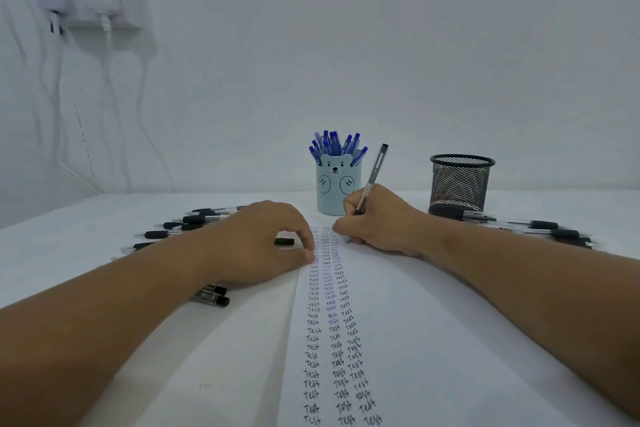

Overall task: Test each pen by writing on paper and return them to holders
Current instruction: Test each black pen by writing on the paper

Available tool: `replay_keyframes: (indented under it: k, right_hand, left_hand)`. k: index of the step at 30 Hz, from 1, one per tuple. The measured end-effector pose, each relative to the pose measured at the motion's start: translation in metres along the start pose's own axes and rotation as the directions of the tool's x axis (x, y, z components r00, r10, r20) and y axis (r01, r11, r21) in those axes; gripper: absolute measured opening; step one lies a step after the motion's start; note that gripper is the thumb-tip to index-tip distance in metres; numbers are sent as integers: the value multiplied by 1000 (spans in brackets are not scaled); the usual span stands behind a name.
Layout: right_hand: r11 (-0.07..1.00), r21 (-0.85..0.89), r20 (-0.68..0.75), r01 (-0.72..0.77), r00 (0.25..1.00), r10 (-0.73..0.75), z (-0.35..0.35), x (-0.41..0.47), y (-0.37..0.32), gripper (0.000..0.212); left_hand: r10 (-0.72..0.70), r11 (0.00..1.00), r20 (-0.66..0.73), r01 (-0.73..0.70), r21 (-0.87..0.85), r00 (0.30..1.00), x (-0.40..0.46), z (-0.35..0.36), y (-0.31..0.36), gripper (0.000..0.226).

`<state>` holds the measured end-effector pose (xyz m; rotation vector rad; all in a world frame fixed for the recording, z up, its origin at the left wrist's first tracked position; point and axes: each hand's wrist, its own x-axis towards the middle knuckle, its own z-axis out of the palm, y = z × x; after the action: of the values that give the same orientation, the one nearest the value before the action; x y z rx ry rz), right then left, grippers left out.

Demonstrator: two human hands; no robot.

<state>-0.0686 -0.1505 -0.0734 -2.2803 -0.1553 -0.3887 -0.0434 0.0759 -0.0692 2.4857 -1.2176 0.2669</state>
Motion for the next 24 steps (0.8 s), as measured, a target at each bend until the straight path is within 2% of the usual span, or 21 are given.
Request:
replay_keyframes:
  k: [4,8,17,21,24]
  right_hand:
    - [1000,15,23,-6,1000,6,-1,0,1,36]
    - [998,66,-13,-7,1000,8,0,1,3,42]
    - [999,-4,14,33,999,-33,0,0,2,28]
    - [998,35,-2,42,999,-42,0,1,5,38]
    - [999,5,19,41,999,-41,-1,1,4,34]
  left_hand:
    - [-14,1000,-3,14,-2,1000,0,1,-1,12]
    - [-9,1000,11,10,-15,1000,1,1,-2,15]
    - [0,1000,4,0,-28,1000,2,1,-2,10]
    - [5,1000,1,-5,-25,1000,2,1,-1,9]
    - [5,1000,5,-5,-24,1000,2,1,-1,10]
